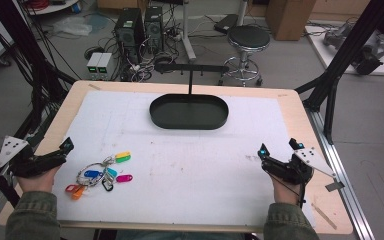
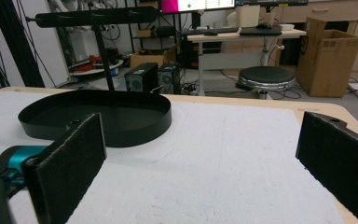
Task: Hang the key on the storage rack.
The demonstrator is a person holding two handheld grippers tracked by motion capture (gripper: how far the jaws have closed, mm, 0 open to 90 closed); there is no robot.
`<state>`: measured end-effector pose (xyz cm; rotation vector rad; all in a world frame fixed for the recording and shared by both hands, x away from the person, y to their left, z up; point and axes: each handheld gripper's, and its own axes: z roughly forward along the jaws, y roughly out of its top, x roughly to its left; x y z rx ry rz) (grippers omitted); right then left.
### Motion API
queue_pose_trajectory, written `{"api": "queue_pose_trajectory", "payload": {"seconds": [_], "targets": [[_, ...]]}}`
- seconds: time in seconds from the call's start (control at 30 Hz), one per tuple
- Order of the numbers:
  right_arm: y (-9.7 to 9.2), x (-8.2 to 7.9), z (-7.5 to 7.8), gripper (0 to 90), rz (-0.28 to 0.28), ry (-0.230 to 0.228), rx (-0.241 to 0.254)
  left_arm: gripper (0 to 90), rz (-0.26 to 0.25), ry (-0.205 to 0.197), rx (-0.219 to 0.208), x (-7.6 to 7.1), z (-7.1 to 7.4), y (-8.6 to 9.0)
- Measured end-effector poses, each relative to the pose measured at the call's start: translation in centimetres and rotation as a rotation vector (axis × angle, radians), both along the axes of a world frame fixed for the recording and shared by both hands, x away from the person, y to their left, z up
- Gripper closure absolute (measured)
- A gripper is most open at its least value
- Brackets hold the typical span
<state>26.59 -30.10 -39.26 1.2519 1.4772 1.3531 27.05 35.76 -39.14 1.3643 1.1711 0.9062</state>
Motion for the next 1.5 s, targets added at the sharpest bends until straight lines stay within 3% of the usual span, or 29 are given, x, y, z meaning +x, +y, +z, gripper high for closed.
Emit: {"api": "queue_pose_trajectory", "payload": {"seconds": [0.2,0.57,0.77,1.3,1.5], "targets": [[-0.1,0.0,0.0,0.5,0.0,0.004,0.004,1.7,-0.032,0.033,0.015,0.2,0.1,-0.4],[-0.1,0.1,-0.1,0.5,0.004,0.006,0.005,1.7,-0.058,0.052,0.004,0.2,0.1,-0.4],[0.0,0.1,-0.1,0.5,0.015,0.007,0.001,1.7,-0.108,0.102,0.036,0.3,-0.1,-0.7],[0.2,0.3,-0.2,0.5,0.043,0.02,-0.008,1.7,-0.209,0.201,0.064,0.6,-0.5,-1.6],[0.3,0.4,-0.3,0.5,0.052,0.029,-0.01,1.7,-0.26,0.252,0.101,0.8,-0.8,-2.0]]}}
